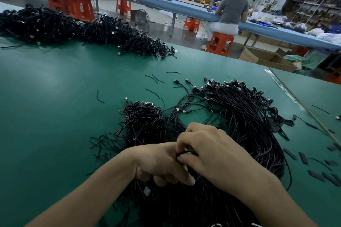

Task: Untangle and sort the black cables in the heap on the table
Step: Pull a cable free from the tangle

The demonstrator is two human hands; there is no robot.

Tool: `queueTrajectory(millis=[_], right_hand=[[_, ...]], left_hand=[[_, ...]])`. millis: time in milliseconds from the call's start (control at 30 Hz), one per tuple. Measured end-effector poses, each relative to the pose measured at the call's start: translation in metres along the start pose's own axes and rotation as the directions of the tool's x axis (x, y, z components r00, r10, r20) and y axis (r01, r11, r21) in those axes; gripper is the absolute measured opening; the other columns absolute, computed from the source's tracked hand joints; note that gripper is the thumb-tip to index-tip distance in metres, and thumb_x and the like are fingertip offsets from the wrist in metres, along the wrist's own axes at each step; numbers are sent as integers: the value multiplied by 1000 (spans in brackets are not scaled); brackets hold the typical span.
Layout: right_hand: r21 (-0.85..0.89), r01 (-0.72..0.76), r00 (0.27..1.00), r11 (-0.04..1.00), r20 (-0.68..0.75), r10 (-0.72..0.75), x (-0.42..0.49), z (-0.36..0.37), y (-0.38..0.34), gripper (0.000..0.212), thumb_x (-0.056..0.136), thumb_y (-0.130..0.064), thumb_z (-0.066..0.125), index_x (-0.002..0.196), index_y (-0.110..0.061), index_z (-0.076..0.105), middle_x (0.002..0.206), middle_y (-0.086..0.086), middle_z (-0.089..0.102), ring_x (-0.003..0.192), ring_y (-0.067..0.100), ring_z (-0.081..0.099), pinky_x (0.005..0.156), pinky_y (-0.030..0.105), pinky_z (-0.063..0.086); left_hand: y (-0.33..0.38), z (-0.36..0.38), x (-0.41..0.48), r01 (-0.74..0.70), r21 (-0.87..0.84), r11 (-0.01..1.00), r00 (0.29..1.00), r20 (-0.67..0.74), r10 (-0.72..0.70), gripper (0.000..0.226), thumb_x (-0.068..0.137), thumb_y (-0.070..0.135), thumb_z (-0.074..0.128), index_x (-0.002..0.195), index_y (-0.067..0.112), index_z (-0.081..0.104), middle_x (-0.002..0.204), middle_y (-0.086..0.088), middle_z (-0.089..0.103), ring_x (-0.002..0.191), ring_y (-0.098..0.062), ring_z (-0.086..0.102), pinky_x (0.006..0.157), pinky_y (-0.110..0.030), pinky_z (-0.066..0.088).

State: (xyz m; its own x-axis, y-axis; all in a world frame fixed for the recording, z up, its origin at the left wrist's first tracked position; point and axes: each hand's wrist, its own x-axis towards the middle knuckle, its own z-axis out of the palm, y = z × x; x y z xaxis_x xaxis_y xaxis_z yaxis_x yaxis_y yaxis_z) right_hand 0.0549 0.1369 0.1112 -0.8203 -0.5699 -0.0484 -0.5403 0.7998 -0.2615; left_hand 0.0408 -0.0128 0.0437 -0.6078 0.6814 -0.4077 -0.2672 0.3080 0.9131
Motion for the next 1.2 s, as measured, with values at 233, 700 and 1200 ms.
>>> queueTrajectory(millis=[233, 700, 1200], right_hand=[[-155, 57, 995, 986, -70, -69, 1, 3, 5, 6, 98, -34, 54, 100, -31, 59, 106, -12, 47, 93, 14, 52, 76, 36, 51], [476, 133, 729, 869, -641, 239, 14, 35, 33, 17, 86, -7, 73, 83, -23, 68, 90, -11, 58, 87, 0, 58, 73, 7, 42], [747, 197, 860, 634, -443, 255, 18, 45, 32, 14, 87, -18, 73, 77, -27, 71, 81, -19, 61, 78, -1, 58, 74, 11, 43]], left_hand=[[-3, -2, 7, -98, -233, 968, 993, -80, 81, 28, 80, -1, 65, 67, 20, 53, 57, 7, 42, 42, -3, 30, 35, -13, 21], [2, 8, 14, -567, -472, 675, 799, -514, 312, 31, 88, 13, 61, 116, 1, 57, 90, -8, 65, 79, -14, 63, 68, -24, 54], [10, -4, 2, -732, -365, 575, 632, -679, 375, 25, 96, 6, 35, 109, 9, 56, 97, -11, 76, 88, -20, 71, 71, -27, 58]])
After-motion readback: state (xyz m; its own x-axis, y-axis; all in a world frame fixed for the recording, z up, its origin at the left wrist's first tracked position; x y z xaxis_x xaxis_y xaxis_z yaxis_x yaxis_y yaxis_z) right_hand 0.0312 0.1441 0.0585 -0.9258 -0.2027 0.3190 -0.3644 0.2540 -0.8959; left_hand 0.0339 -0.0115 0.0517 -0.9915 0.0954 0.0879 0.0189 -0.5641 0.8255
